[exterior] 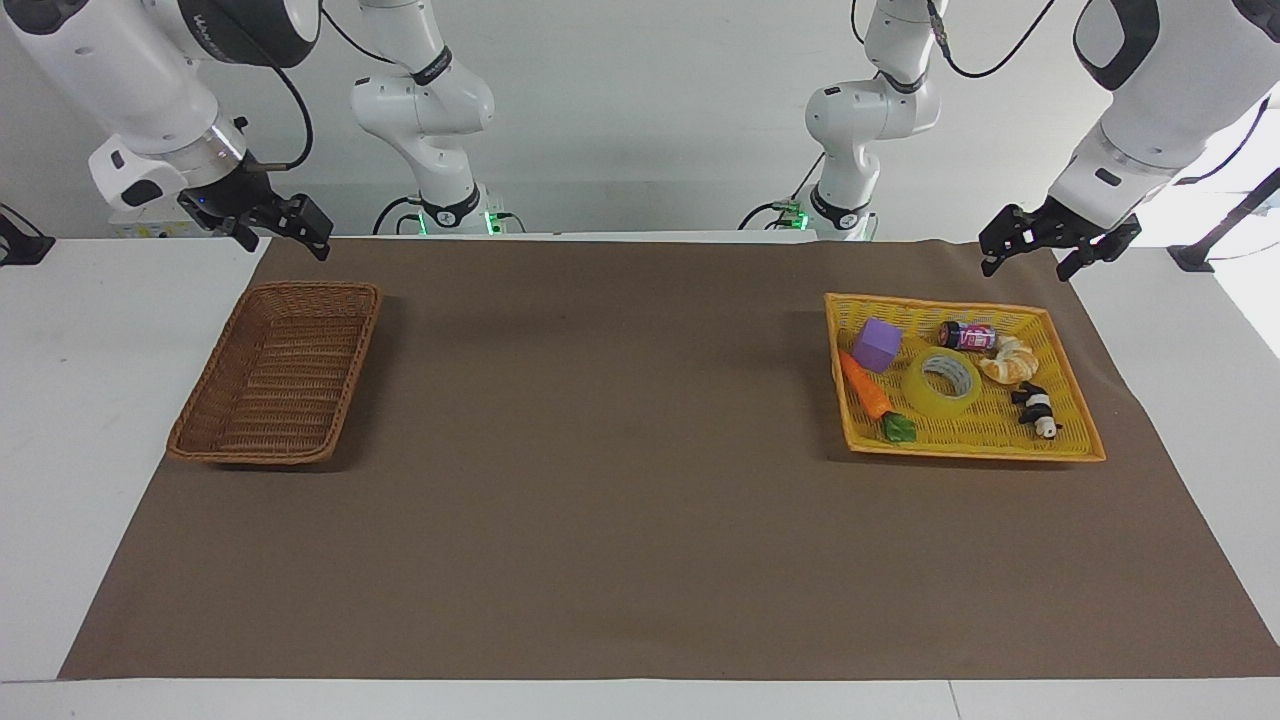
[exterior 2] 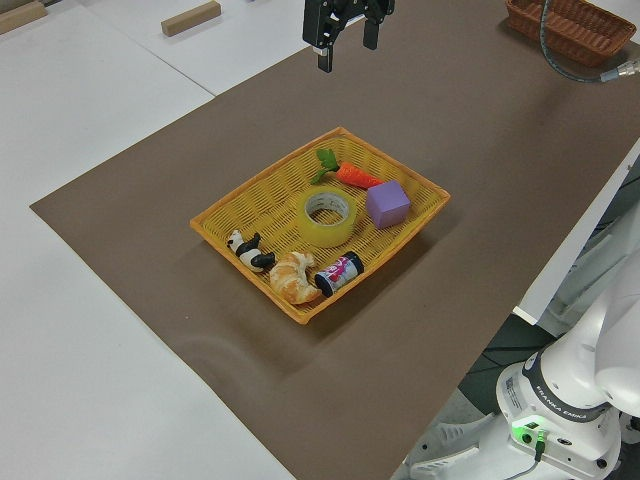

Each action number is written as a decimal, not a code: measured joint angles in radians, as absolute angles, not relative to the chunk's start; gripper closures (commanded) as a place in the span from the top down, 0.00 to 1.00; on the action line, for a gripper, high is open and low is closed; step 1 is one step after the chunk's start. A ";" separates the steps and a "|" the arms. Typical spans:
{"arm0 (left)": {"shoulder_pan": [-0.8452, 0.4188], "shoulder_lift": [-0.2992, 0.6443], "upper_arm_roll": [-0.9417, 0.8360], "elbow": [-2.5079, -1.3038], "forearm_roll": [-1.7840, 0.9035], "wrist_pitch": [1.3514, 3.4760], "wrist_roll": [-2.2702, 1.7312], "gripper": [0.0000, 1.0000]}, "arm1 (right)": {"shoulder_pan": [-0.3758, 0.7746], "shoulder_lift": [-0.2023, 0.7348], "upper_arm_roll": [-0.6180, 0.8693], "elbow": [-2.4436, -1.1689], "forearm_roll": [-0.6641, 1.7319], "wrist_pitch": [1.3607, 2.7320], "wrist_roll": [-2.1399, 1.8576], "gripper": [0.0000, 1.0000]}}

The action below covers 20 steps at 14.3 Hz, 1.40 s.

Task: Move tape to another basket
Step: 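Lower the left gripper onto the yellow tape roll and grasp it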

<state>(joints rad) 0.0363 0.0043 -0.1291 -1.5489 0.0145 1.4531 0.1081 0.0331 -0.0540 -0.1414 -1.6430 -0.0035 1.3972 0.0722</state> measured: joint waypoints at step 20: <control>0.145 -0.077 -0.126 -2.249 0.025 2.183 0.114 0.88 | 0.033 -0.054 -0.141 -1.643 -0.004 1.397 0.072 0.99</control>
